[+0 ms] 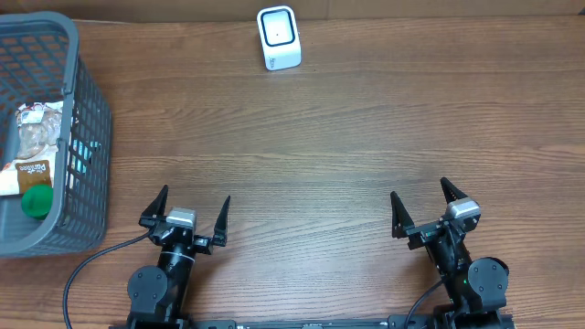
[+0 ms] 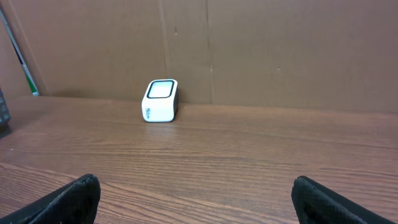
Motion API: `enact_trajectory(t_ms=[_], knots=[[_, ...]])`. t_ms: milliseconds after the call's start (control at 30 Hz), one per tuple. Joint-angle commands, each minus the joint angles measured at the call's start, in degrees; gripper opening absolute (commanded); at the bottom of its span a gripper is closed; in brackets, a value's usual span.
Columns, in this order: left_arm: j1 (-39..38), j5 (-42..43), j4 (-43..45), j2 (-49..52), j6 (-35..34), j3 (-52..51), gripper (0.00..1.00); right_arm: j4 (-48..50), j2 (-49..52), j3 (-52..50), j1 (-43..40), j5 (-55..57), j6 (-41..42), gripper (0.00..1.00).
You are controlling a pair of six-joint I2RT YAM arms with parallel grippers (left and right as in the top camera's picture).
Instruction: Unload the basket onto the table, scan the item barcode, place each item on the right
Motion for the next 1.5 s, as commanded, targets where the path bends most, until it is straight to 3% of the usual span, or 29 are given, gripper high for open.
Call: enact_trajectory(t_ms=[0,400,700,867,1233,1367,1467], knots=[[0.4,1.7,0.2,-0.5,-2.0,1.4,1.00,0.3,-0.7,-0.7,-0.2,0.1,-0.1,1.00],[0.4,2.5,-6.1,2.9,-4.4,14.8,1.00,0.3,-0.7,-0.7,-0.2,0.1,-0.1,1.00],[0.4,6.4,-12.9,20.1,-4.4,34.2,1.00,0.3,-0.7,-0.7,-0.2,0.1,-0.1,1.00],[0.4,10.3,-24.4,35.1,-4.7,51.0,1.00,0.3,-0.7,-0.7,-0.2,0.1,-0.1,1.00],[0.4,17.8,-65.2,70.9,-4.6,97.4,1.00,0.3,-0.7,-0.7,-0.2,0.1,-0.1,1.00],[0.4,18.8,-68.5,78.1,-4.9,102.1,0.99,0.3,-0.7,-0.7,-0.2,0.1,-0.1,1.00],[0.2,24.3,-69.7,82.0,-6.1,102.1,0.97,0.3,-0.7,-0.7,-0.2,0.1,-0.1,1.00]])
